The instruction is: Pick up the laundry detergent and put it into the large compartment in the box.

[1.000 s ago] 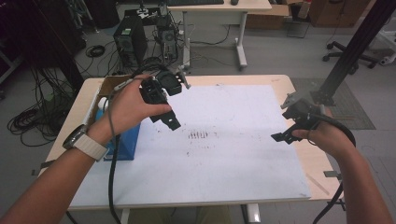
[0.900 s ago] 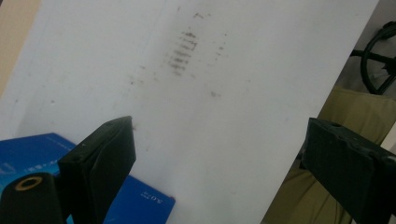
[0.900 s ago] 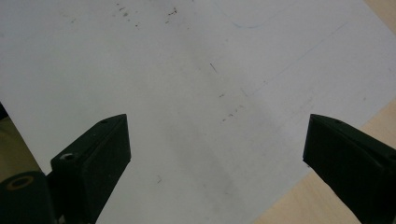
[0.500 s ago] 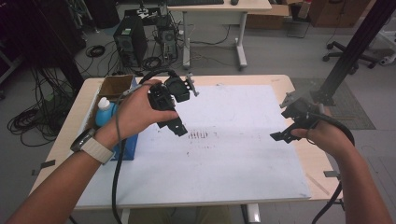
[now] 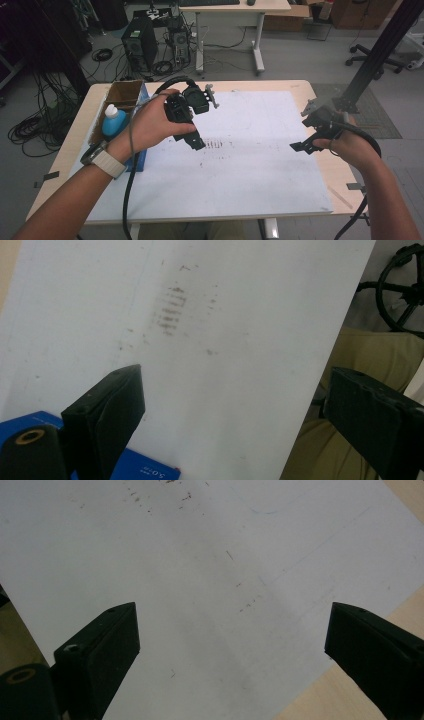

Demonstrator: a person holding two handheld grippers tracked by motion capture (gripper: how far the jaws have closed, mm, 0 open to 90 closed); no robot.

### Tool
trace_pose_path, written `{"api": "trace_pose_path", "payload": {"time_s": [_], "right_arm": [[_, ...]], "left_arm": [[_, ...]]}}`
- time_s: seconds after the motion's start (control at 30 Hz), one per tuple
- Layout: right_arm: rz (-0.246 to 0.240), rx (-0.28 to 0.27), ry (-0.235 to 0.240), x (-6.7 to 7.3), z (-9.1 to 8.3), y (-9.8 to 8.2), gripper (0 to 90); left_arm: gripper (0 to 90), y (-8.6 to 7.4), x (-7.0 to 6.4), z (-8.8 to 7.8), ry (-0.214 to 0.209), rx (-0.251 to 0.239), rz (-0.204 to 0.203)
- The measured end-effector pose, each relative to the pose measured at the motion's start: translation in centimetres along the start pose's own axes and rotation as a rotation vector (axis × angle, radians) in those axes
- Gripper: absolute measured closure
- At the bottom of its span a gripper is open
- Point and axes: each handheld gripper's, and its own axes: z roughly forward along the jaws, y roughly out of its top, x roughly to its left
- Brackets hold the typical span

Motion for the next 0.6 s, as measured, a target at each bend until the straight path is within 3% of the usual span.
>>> {"api": "trace_pose_path", "payload": {"time_s": [0.6], "right_arm": [[0.000,-0.004,0.001,-0.04,0.09,0.06,7.5]], "left_arm": [[9.7,-0.11,-0.27,0.11,-0.009,-0.030,0.011]]}}
